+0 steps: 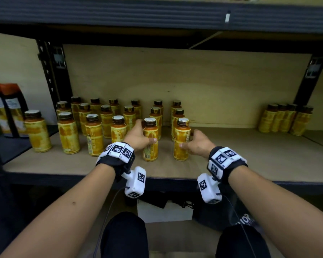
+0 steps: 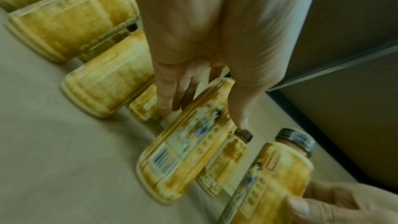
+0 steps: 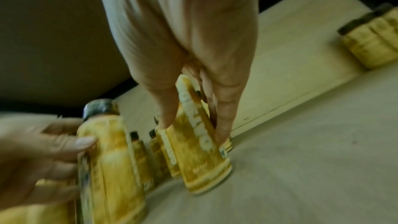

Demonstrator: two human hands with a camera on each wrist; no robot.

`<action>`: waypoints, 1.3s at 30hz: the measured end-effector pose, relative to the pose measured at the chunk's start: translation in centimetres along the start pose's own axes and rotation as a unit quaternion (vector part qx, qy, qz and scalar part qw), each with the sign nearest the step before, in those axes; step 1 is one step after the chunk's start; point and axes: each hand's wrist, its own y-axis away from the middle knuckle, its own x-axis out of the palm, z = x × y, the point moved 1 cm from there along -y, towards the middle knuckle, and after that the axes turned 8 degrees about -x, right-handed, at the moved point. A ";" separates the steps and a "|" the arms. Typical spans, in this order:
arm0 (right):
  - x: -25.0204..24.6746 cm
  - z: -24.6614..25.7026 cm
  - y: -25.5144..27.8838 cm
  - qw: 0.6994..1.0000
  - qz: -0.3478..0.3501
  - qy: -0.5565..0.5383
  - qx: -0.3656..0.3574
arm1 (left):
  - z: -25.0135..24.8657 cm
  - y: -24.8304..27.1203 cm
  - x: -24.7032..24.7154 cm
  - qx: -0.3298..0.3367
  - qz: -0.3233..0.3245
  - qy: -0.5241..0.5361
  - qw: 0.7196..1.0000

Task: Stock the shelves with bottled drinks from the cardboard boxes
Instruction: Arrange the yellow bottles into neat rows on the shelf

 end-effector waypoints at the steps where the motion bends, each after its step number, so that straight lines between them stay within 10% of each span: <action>1: -0.9 0.0 0.1 1.000 0.012 -0.022 0.015 | -0.8 0.3 -0.5 0.009 -0.018 -0.018 1.000; 10: -11.2 0.6 -0.2 0.998 -0.055 -0.010 -0.024 | -12.5 1.6 -0.9 0.153 -0.040 0.001 0.987; 22: -29.3 -10.7 -2.2 0.973 -0.113 0.189 0.067 | -25.4 -6.5 19.4 0.172 0.229 -0.019 0.958; 39: -38.8 -24.5 -23.1 0.955 -0.208 0.209 0.027 | -35.3 -22.1 43.9 0.250 0.249 -0.090 0.931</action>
